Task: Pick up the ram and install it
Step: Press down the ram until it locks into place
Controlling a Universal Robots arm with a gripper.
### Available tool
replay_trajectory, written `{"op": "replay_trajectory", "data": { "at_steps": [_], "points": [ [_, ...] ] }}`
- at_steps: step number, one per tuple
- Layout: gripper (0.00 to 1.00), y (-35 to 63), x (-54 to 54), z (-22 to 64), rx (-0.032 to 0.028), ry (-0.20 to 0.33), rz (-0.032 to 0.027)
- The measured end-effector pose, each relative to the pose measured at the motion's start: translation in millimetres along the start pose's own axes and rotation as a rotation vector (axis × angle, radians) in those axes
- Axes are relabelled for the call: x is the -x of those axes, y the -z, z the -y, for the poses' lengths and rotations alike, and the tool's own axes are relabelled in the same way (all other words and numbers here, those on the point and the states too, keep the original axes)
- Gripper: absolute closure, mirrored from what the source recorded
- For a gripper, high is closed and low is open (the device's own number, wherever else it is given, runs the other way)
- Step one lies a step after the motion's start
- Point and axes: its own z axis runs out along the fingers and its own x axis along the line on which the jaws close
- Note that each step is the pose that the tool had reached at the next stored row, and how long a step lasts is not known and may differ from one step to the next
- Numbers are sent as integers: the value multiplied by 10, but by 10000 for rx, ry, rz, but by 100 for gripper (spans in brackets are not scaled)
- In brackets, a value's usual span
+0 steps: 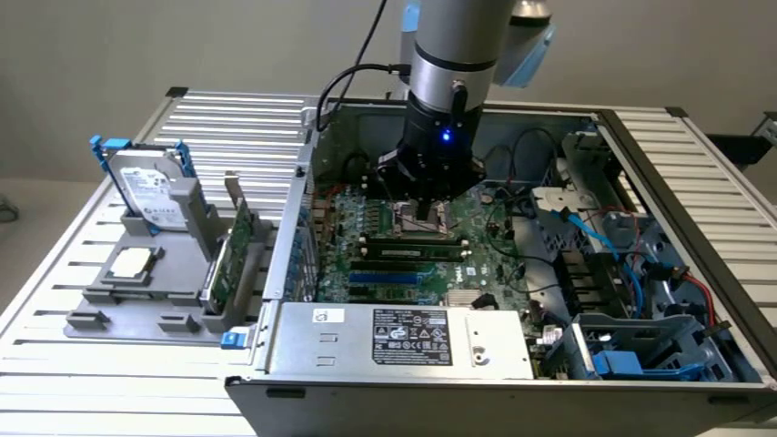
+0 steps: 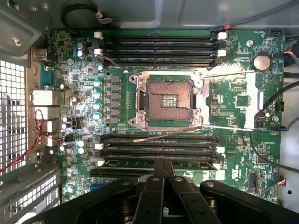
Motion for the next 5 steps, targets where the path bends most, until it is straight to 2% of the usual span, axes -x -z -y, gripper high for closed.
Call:
{"op": "replay_trajectory", "data": {
  "at_steps": [5],
  "points": [
    [89, 0, 0, 0, 1, 0, 0]
  ]
}}
